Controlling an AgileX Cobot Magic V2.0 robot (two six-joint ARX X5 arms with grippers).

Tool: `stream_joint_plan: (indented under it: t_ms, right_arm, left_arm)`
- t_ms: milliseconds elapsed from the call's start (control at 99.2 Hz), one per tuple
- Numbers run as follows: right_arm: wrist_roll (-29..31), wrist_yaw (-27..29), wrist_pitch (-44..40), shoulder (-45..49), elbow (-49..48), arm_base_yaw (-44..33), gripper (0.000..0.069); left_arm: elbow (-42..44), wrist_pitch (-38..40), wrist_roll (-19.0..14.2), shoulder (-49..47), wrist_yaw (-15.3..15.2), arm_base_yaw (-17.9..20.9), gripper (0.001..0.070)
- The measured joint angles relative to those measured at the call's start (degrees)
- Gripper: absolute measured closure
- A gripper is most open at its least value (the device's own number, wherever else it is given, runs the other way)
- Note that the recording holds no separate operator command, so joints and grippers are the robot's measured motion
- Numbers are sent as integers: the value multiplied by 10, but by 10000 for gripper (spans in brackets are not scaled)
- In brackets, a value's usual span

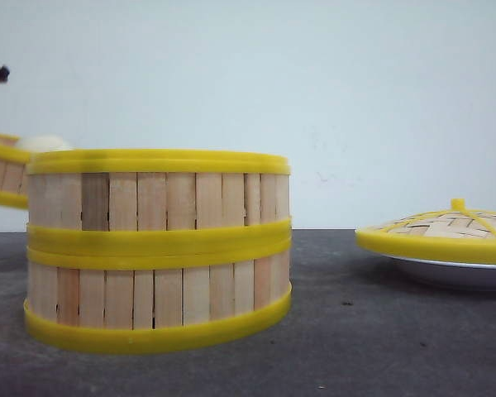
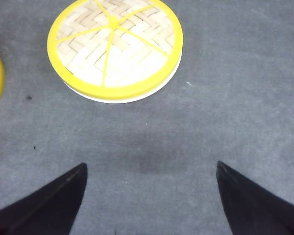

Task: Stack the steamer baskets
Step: 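Grip the rim of the remaining basket with the left gripper, then lift the basket with the left gripper and lower it onto the stack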

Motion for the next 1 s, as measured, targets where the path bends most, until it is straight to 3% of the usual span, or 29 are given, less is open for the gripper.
stream_joint_plan:
  t_ms: [343,555,756,998]
  right_arm:
    - [0,0,0,-4,0,0,174]
    - [-1,0,0,-4,0,0,174]
    - [-3,0,0,-4,0,0,174]
    - [-5,0,0,-4,0,0,174]
  left_arm:
    - [28,-81,-1,-97,56,-33,688]
    - [31,-141,5,-159,132,-73,688]
    - [30,-205,31,-174,135,-117,688]
    - [-21,-194,41,-208,134,-168,688]
